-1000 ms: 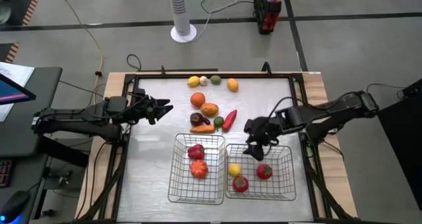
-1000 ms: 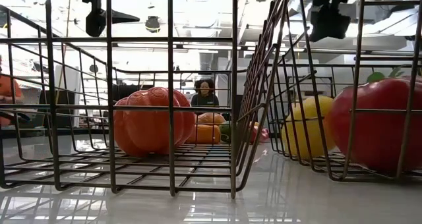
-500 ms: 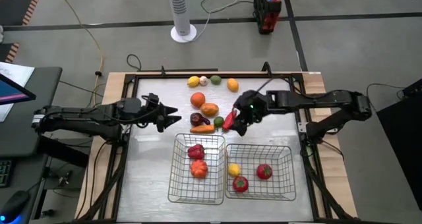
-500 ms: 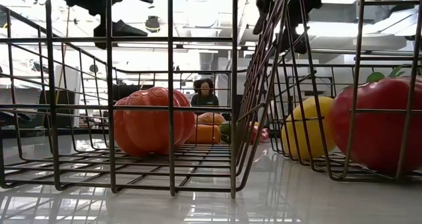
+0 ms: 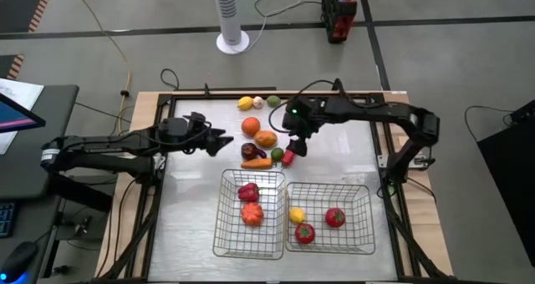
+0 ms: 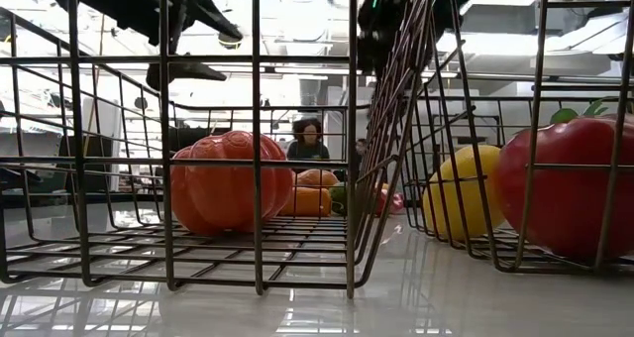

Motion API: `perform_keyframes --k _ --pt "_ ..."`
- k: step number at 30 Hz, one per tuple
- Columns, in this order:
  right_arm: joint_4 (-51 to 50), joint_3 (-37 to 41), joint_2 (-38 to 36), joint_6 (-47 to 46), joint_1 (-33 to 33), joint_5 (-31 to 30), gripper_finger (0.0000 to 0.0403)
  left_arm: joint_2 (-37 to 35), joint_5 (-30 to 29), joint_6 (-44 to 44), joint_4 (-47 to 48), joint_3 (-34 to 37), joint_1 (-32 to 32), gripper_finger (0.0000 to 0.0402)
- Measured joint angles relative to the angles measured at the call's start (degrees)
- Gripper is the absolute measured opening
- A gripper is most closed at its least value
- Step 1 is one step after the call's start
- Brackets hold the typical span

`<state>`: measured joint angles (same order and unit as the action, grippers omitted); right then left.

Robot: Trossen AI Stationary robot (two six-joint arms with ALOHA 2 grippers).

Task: Sort produce into baskets
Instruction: Put the red chili into the left wire basket

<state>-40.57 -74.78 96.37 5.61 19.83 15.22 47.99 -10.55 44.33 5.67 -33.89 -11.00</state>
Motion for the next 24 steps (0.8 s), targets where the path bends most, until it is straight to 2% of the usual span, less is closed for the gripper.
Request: perform_keyframes --k 4,7,11,15,18,24 --pt "-4.1 0.0 3.7 11.7 1.7 1.4 0.0318 0.0 -7.9 2.4 0.0 0.0 -0.1 0.0324" --pt "-6.2 0.0 5.2 17.4 1.9 1.4 0.0330 0.0 -10.1 5.0 -0.2 0.0 -0.1 0.0324" --pt "-5.6 0.0 5.3 20.3 1.9 -1.0 0.0360 0.0 -10.3 9.3 -0.2 0.0 0.0 0.0324" --pt "-2.5 0.0 5.3 20.4 1.9 -6.7 0.0394 0.0 -10.2 9.3 -0.3 0.0 0.0 0.0324" --pt "-2.2 0.0 5.3 21.0 1.7 -9.2 0.0393 -0.2 -9.3 6.4 -0.7 0.0 0.0 0.0324" --pt "-2.4 0.0 5.7 21.8 1.0 -9.2 0.0384 -0.2 -8.3 6.5 -0.7 0.0 0.1 0.0324"
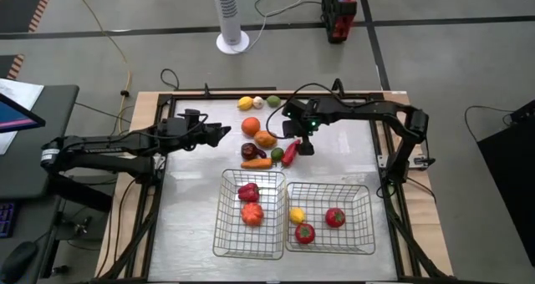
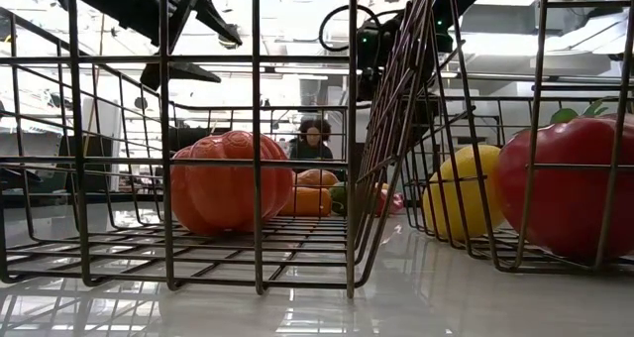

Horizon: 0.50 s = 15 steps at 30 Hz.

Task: Sort produce into baskets
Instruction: Put the red chili into the left wire basket

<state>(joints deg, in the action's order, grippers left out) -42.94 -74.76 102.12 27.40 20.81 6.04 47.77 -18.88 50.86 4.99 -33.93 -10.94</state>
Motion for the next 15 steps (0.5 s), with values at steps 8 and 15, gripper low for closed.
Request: perform_keyframes --k 8,15 --pt "1.3 0.0 6.3 3.9 -1.9 0.7 0.0383 0.0 1.7 -1.7 0.0 0.0 -0.1 0.0324" --pt "1.6 0.0 10.2 4.7 -3.2 0.1 0.0383 0.0 4.8 -2.0 0.3 0.0 -0.1 0.0324"
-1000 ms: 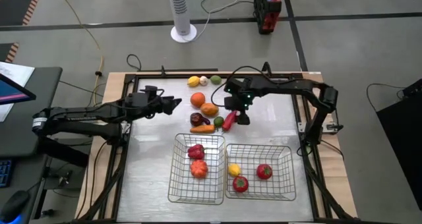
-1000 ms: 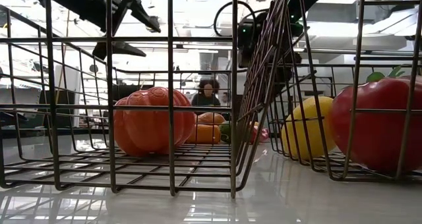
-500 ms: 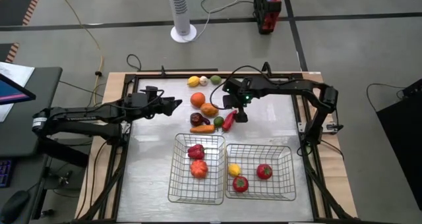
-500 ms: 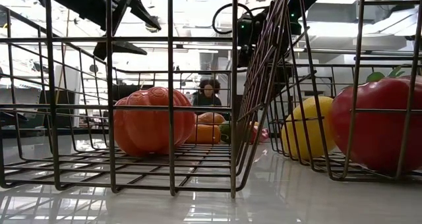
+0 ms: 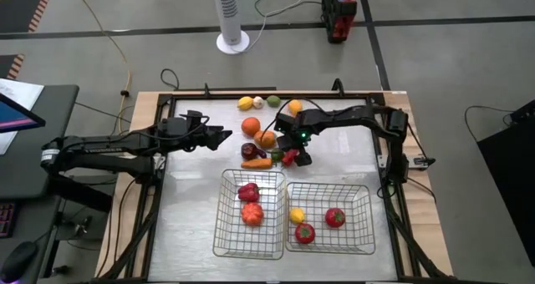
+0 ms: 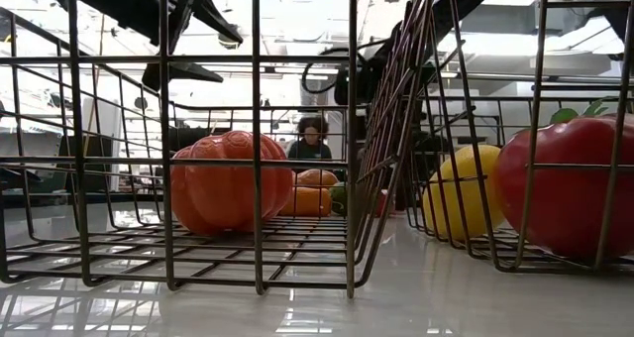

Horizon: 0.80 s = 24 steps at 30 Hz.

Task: Sort produce into baskets
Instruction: Put the red chili into the left wire basket

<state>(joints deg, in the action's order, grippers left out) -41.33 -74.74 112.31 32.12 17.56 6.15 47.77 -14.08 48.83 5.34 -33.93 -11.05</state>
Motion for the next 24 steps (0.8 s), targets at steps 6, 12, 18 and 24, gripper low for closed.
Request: perform_keyframes --k 6,12,18,24 --pt "0.1 -0.3 1.2 0.0 0.6 0.0 0.0351 0.0 -0.4 -0.1 0.0 0.0 0.0 0.0324" --pt "0.0 -0.2 1.2 -0.2 1.0 0.4 0.0272 0.0 -1.9 -1.0 0.0 0.0 0.0 0.0324" --pt "-0.8 -0.2 1.0 -1.6 1.0 0.4 0.0204 0.0 -3.0 -1.1 0.0 0.0 0.0 0.0324" --pt "-12.8 -5.6 0.6 -3.2 0.8 0.1 0.0157 -0.2 -2.3 -1.1 0.1 0.0 0.0 0.0324"
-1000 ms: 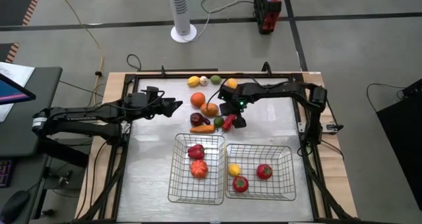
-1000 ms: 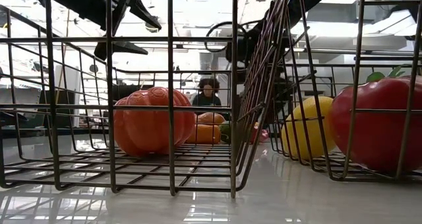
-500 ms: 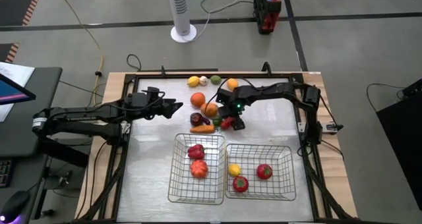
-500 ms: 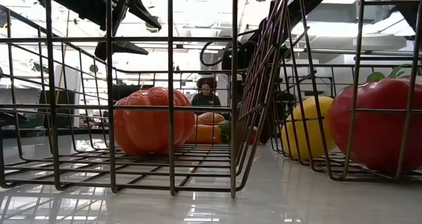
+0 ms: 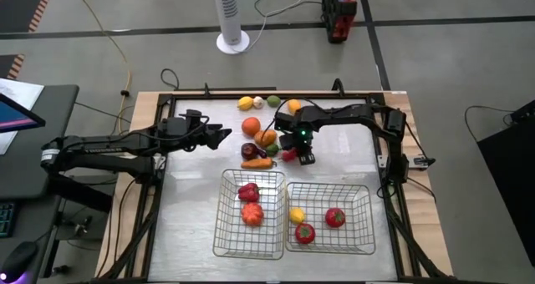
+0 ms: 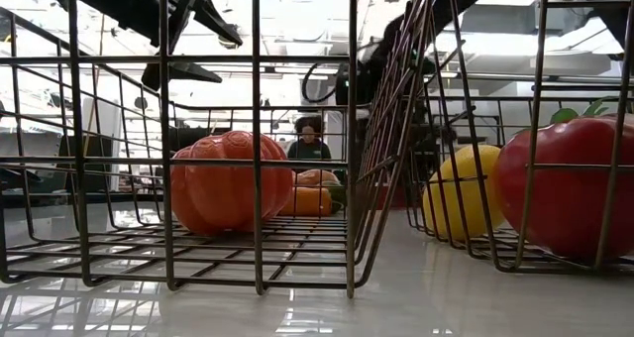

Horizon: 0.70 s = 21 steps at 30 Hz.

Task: Sort produce into baskets
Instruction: Put the red chili into the left wire basket

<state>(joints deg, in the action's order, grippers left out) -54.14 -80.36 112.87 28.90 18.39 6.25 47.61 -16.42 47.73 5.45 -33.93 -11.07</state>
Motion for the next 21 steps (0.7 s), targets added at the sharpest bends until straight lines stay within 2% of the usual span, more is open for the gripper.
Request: perform_keyframes --k 6,10,14,21 --pt "-13.2 -10.6 -1.9 -3.0 0.1 0.5 0.0167 -3.5 -0.8 2.3 0.0 0.0 -1.1 0.0324" --pt "-16.0 -15.5 -3.9 -7.0 -0.8 4.2 0.0173 -6.2 -1.6 2.8 0.0 0.0 -2.1 0.0324" --pt "-17.8 -16.6 -6.9 -9.9 -3.1 8.2 0.0171 -7.5 -1.7 4.0 0.2 0.0 -2.8 0.0324" --pt "-21.5 -16.6 -13.6 -14.0 -7.4 10.7 0.0171 -7.1 -0.8 4.0 0.3 0.0 -2.9 0.0324"
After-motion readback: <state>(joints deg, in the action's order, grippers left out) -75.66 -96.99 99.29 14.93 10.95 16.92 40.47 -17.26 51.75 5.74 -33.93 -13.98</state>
